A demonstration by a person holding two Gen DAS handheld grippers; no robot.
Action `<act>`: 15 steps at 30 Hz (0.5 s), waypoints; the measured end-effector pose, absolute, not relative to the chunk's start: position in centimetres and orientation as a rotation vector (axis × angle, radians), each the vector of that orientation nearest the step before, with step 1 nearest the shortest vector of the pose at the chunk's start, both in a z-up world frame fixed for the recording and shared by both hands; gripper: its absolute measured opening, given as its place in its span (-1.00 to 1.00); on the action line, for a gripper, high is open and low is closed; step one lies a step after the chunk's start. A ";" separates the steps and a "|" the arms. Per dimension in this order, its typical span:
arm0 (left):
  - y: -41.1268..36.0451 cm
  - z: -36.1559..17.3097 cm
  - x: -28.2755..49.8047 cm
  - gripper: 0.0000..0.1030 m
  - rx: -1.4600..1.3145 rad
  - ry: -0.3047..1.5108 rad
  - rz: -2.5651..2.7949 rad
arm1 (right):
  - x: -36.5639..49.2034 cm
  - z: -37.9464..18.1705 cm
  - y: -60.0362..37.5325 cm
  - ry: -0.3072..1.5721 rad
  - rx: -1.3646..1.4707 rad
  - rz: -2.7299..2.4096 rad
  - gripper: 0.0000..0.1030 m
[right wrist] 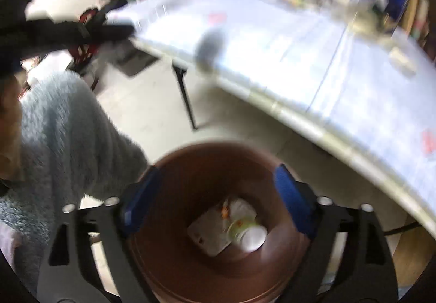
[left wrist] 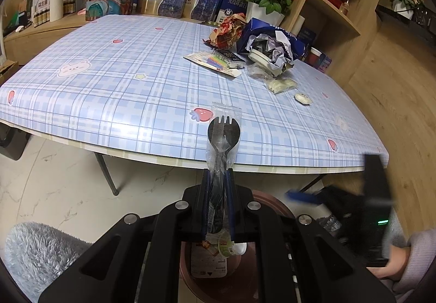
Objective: Collect trash
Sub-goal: 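Carry the wrapped spork over the brown bin and open the left tool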
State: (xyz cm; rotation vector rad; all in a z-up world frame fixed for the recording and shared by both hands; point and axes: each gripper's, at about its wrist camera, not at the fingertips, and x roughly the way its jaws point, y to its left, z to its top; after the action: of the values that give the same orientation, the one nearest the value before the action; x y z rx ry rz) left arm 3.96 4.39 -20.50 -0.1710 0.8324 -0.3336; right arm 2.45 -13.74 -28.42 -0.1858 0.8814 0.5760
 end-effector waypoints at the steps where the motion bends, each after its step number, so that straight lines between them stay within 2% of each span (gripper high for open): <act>1: 4.4 -20.5 4.0 -0.78 -0.169 0.834 -0.333 | 2.2 -27.7 -14.0 0.849 -0.186 0.565 0.80; 5: 4.0 -20.6 3.8 -0.78 -0.161 0.837 -0.338 | 1.3 -24.6 -15.9 0.719 -0.164 0.475 0.89; 15: 1.7 -21.4 3.6 -0.78 -0.085 0.885 -0.412 | 0.6 -19.9 -22.0 0.488 -0.044 0.274 0.89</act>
State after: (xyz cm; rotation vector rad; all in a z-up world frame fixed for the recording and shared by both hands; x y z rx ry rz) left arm 3.57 1.68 -21.39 -0.0854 0.8845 -0.4115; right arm 0.58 -22.05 -19.88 -0.0437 0.4880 0.2744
